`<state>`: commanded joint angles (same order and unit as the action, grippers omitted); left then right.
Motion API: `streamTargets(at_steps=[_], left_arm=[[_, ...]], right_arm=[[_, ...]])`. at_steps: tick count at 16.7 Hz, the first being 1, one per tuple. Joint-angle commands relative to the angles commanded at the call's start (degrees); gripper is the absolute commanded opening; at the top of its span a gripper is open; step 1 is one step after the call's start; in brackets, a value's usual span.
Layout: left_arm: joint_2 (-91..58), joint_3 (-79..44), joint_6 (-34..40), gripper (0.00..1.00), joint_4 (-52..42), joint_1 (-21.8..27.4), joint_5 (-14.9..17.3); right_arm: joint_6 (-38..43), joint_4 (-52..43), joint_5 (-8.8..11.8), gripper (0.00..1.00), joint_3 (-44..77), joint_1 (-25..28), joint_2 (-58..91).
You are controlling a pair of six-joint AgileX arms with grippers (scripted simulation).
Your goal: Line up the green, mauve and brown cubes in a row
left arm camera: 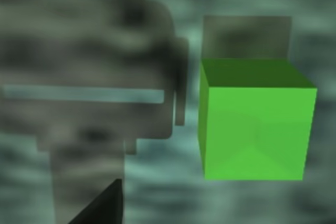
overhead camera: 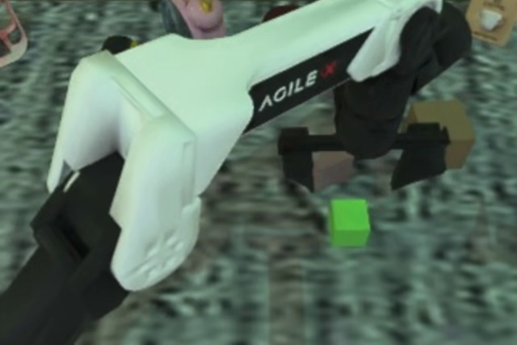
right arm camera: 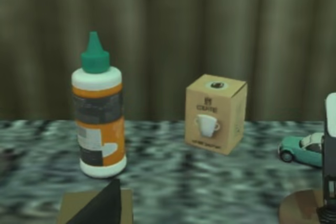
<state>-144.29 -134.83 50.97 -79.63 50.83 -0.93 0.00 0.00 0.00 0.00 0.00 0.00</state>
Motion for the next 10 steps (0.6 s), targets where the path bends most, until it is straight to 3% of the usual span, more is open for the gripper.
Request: streamTargets(at_steps=[5, 10], left_arm=[[5.81, 5.47, -0.81, 1.0, 3.38, -2.68, -0.35], [26.72, 24.76, -4.17, 1.0, 14.64, -11.89, -0.93]], right_arm=[[0.31, -3.9, 0.18, 1.0, 5.79, 1.8, 5.8], [1.25, -15.94, 0.14, 1.0, 25.97, 6.71, 26.66]])
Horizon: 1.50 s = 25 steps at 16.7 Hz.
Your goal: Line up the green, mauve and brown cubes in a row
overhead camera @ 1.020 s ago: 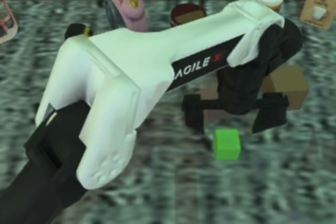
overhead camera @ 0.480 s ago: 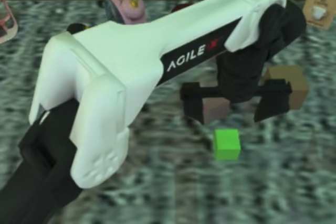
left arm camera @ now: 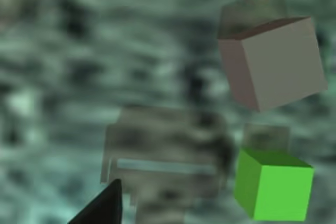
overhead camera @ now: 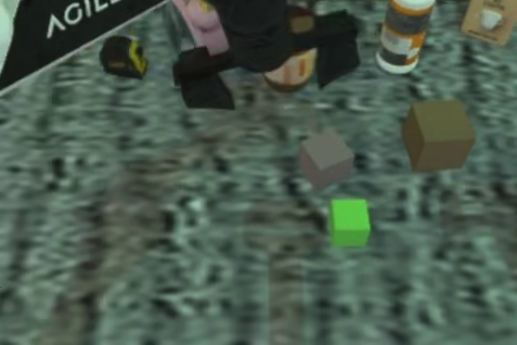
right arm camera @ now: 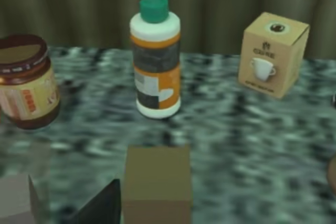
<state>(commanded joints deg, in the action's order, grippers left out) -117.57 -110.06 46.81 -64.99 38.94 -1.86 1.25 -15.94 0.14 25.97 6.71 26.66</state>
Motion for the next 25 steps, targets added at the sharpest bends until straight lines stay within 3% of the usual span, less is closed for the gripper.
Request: streamTargets(at_steps=[6, 14, 20, 25], left_arm=[[40.48, 36.72, -10.05, 1.0, 20.09, -15.13, -0.09], [90.07, 84.84, -30.87, 1.0, 47.36, -31.94, 0.66], [113.09, 106.16, -43.9, 1.0, 61.9, -38.87, 1.6], [117.57, 110.06, -46.81, 1.0, 64.99, -40.08, 1.86]], right_arm=[[1.28, -20.32, -0.29, 1.0, 34.31, 7.85, 40.12], [3.04, -46.36, -0.46, 1.0, 75.45, 17.96, 88.1], [3.99, -57.87, -0.48, 1.0, 96.68, 22.79, 110.32], [4.17, -60.03, -0.48, 1.0, 100.97, 23.77, 114.3]])
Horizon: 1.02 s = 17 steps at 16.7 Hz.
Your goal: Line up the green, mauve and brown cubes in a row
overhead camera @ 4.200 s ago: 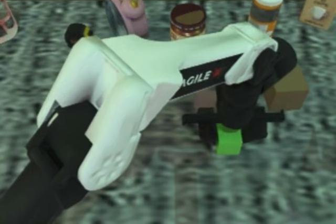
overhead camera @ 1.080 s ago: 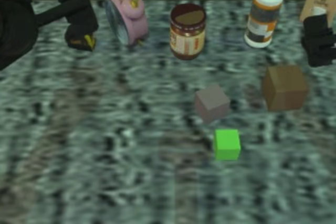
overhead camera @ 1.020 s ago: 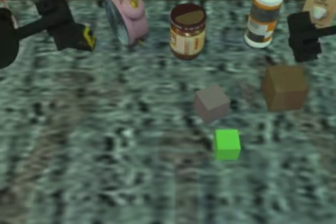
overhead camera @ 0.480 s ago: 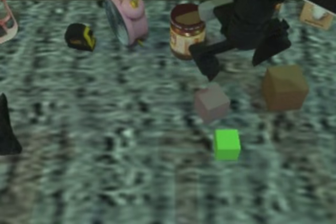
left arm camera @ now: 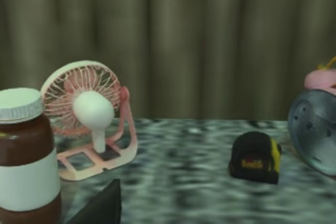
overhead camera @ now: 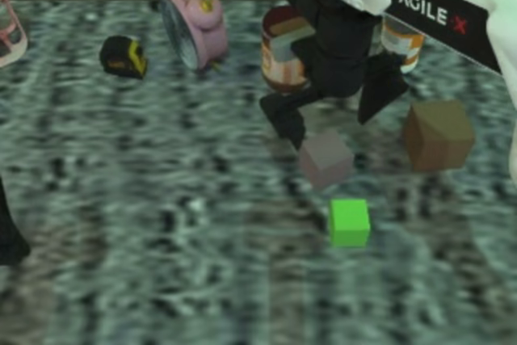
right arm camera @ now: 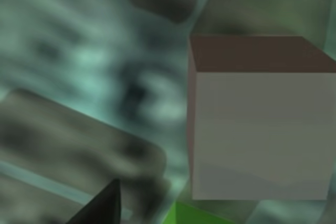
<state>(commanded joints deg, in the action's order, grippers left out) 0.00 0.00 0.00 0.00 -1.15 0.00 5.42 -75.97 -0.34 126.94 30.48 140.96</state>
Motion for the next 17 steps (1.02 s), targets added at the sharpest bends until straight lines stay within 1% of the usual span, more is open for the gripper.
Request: streamTargets(at_steps=[5, 12, 17], left_arm=[[0.0, 0.0, 0.0, 1.0, 0.0, 0.0, 0.0], [0.0, 0.0, 0.0, 1.0, 0.0, 0.0, 0.0], [0.0, 0.0, 0.0, 1.0, 0.0, 0.0, 0.0]], right_arm=[[-0.1, 1.07, 0.0, 1.0, -1.03, -0.21, 0.14], [0.07, 15.63, -0.05, 1.0, -11.67, 0.03, 3.69], [0.11, 17.13, -0.05, 1.0, -12.92, 0.07, 4.21]])
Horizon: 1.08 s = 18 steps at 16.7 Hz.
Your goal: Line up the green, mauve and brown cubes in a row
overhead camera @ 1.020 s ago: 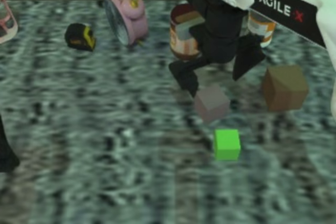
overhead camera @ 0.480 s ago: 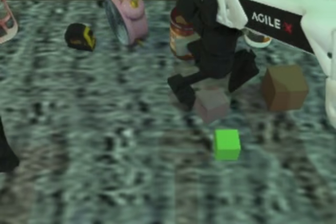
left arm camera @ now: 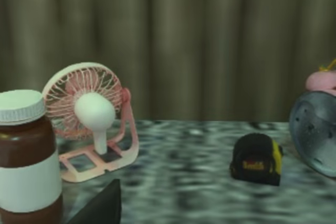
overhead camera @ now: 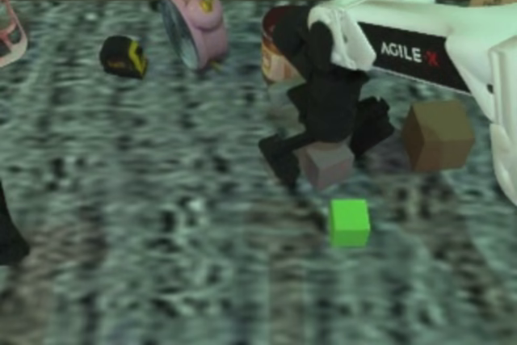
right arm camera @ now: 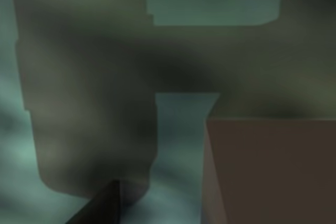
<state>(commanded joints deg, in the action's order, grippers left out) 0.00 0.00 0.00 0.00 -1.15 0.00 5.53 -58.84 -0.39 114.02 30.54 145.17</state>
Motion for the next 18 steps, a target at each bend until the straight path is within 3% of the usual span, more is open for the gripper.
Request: streamTargets(at_steps=[13, 18], left_arm=[[0.0, 0.0, 0.0, 1.0, 0.0, 0.0, 0.0], [0.0, 0.0, 0.0, 1.0, 0.0, 0.0, 0.0]], right_arm=[[0.0, 0.0, 0.0, 0.02, 0.0, 0.0, 0.0], [0.0, 0.0, 0.0, 0.0, 0.0, 0.0, 0.0]])
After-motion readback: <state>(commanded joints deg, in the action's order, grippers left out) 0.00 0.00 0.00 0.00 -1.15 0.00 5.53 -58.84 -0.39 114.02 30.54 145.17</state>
